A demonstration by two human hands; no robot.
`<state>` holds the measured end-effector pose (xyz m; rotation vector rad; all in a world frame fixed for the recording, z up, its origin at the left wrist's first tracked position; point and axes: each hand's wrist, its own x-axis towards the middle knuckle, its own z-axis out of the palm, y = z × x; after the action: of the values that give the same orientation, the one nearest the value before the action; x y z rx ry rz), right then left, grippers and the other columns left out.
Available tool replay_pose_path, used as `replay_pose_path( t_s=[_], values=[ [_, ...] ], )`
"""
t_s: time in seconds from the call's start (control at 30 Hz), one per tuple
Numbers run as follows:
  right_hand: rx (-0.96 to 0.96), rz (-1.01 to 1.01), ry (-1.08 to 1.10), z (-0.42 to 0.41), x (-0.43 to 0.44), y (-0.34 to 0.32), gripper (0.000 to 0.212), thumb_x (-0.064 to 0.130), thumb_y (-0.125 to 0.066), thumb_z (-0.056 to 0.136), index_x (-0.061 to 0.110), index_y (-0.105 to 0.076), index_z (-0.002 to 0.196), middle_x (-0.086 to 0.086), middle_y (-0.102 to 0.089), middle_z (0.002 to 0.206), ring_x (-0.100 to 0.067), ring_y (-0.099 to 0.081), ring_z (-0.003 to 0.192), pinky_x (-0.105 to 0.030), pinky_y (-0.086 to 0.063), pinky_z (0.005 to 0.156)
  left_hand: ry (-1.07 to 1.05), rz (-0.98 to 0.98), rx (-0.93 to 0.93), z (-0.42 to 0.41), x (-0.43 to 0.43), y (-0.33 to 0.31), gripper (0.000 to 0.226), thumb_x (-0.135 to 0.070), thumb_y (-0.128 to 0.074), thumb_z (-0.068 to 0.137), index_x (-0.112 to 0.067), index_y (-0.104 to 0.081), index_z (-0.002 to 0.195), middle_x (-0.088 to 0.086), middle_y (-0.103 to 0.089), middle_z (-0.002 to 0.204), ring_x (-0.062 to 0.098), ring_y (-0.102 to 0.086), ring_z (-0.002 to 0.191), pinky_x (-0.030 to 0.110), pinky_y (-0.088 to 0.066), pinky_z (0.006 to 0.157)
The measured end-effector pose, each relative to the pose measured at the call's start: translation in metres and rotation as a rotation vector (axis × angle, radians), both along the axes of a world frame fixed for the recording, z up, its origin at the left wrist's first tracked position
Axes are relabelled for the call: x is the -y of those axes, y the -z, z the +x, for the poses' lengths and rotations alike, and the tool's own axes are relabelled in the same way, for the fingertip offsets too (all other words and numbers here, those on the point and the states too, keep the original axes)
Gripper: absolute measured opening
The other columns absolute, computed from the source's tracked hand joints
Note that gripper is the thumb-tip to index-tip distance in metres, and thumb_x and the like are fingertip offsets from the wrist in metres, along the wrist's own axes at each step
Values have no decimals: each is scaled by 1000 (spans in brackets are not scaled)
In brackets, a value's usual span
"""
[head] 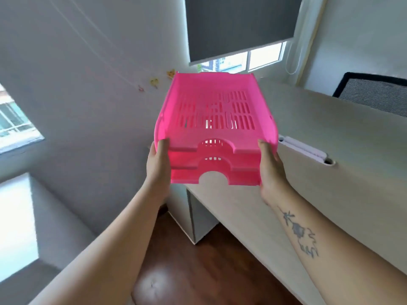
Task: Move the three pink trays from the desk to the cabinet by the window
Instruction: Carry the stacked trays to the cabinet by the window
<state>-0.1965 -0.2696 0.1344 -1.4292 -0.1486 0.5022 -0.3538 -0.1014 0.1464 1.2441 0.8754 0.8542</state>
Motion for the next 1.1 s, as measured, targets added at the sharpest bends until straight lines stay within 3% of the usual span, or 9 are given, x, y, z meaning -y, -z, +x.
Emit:
replay_pose_path(
  t_s=[0.1, 0.33, 0.47, 0.57, 0.67, 0.77, 0.9, 1.0, 1.1],
  values=[
    [13, 33, -197, -50, -50, -7, 35, 57, -51, 90, 33, -62, 113, -4, -73, 105, -19, -71, 88, -30, -53, 64, -206, 30, 2, -79, -20, -11, 27, -50, -46, 79, -38, -61, 97, 5, -69, 99, 35, -68, 102, 59, -54, 88],
    [-25, 118, -652, -200, -152, -12, 30, 61, -57, 85, 39, -62, 104, -4, -73, 104, -25, -72, 94, -43, -59, 76, -574, 73, 27, -273, -32, -19, 42, -46, -49, 82, -21, -64, 112, 24, -69, 115, 43, -69, 100, 63, -55, 83],
    [-37, 152, -905, -296, -185, -12, 68, 78, -62, 70, 39, -61, 125, -1, -72, 118, -25, -70, 107, -50, -57, 88, -752, 113, -15, -373, -10, -21, 46, -48, -40, 89, -22, -63, 119, 18, -71, 111, 36, -71, 98, 60, -57, 83],
    [-21, 171, -1058, -357, -197, -8, 59, 66, -57, 84, 29, -59, 130, -5, -75, 113, -25, -74, 97, -44, -61, 78, -874, 97, -18, -431, 11, -18, 45, -54, -41, 89, -29, -62, 120, 13, -72, 111, 31, -72, 97, 56, -59, 81],
    [-33, 208, -1187, -410, -205, -5, 55, 58, -55, 88, 23, -58, 131, -14, -72, 116, -30, -74, 97, -50, -61, 80, -962, 104, -16, -477, 27, -14, 49, -56, -40, 90, -27, -60, 124, 14, -71, 111, 31, -72, 97, 53, -61, 75],
    [-38, 200, -1271, -458, -211, -3, 63, 64, -55, 78, 25, -58, 128, -15, -72, 114, -32, -75, 95, -45, -63, 72, -1064, 96, -20, -516, 37, -8, 50, -56, -40, 90, -26, -59, 125, 15, -70, 110, 30, -72, 94, 50, -62, 70],
    [-20, 174, -1310, -511, -227, 8, 58, 63, -57, 83, 24, -59, 127, -10, -75, 109, -29, -76, 89, -40, -62, 64, -1172, 19, -24, -563, 32, 5, 55, -62, -42, 88, -23, -60, 123, 10, -71, 103, 27, -73, 90, 36, -59, 59],
    [-54, 155, -1326, -551, -248, 15, 60, 62, -59, 81, 23, -59, 127, -12, -75, 109, -32, -76, 88, -48, -62, 70, -1209, 5, -30, -600, 13, 12, 55, -63, -42, 87, -25, -60, 121, 10, -71, 105, 27, -72, 92, 36, -59, 62],
    [-64, 129, -1288, -589, -275, 21, 62, 59, -62, 78, 20, -59, 126, -13, -75, 104, -28, -77, 81, -37, -61, 57, -1193, -1, -34, -638, -18, 22, 49, -59, -40, 90, -29, -57, 125, 8, -69, 108, 25, -69, 94, 36, -58, 64]
  ],
)
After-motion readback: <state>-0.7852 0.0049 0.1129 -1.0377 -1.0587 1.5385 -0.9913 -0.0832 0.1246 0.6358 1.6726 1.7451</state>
